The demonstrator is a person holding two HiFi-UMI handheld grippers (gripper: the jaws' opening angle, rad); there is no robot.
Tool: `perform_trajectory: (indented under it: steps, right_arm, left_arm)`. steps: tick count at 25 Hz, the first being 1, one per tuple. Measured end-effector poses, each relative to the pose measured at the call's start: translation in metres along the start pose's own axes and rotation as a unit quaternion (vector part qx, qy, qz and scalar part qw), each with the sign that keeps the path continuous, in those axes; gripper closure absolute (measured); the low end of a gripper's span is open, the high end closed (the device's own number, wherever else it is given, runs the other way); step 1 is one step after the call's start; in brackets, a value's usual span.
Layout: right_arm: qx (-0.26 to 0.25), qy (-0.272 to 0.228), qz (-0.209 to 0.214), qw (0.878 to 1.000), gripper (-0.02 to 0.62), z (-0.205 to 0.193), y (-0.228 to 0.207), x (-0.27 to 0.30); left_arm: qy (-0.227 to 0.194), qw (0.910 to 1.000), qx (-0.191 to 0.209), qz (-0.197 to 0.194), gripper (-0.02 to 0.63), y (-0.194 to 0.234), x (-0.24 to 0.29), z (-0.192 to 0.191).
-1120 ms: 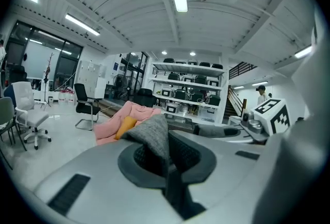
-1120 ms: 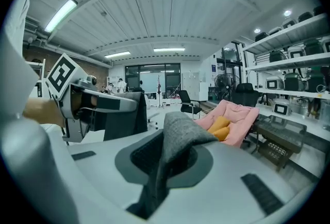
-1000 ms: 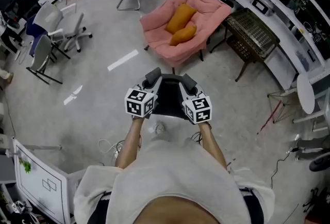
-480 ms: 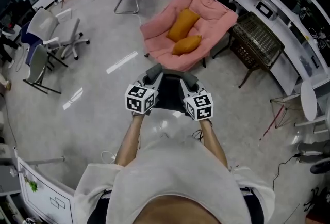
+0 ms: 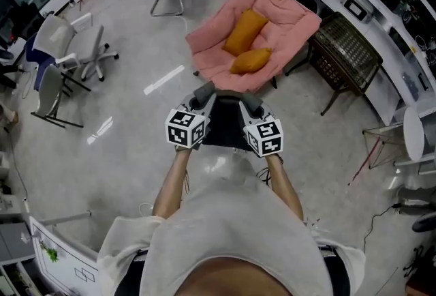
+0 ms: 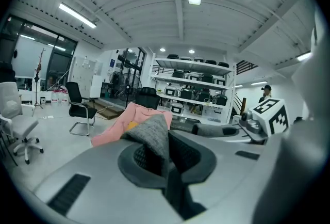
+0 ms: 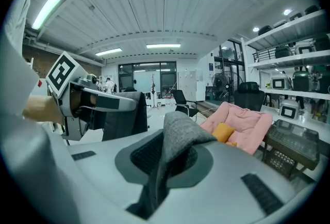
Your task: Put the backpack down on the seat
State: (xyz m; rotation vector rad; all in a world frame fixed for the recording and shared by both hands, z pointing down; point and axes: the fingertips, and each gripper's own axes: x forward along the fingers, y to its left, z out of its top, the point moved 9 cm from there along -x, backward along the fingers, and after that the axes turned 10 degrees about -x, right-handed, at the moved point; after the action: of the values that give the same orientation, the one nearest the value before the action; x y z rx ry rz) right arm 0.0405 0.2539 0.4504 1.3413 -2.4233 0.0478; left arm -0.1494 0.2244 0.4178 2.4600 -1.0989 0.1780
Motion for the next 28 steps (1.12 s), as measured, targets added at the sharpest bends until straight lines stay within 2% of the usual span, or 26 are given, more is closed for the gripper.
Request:
perform_trajectory:
  steps: [10, 20, 28]
  right_arm:
    - [0.001, -0.011, 0.026, 1.0, 0.569, 0.007, -0.049, 0.059]
    - [-0.017, -0.061, 0.08, 0.995, 0.569, 0.057, -0.116, 0.131]
    - [-0.017, -0.083, 0.126, 0.988, 0.569, 0.086, -0.167, 0.193]
  left_arm:
    - [-0.006, 0.9998, -0.002, 0.02, 0.574, 0.035, 0.06, 0.03]
    - [-0.048, 0.9959, 0.004, 0.076, 0.574, 0.075, 0.116, 0.103]
    - [-0.063, 0.9911, 0.009, 0.117, 0.574, 0.102, 0.159, 0.154]
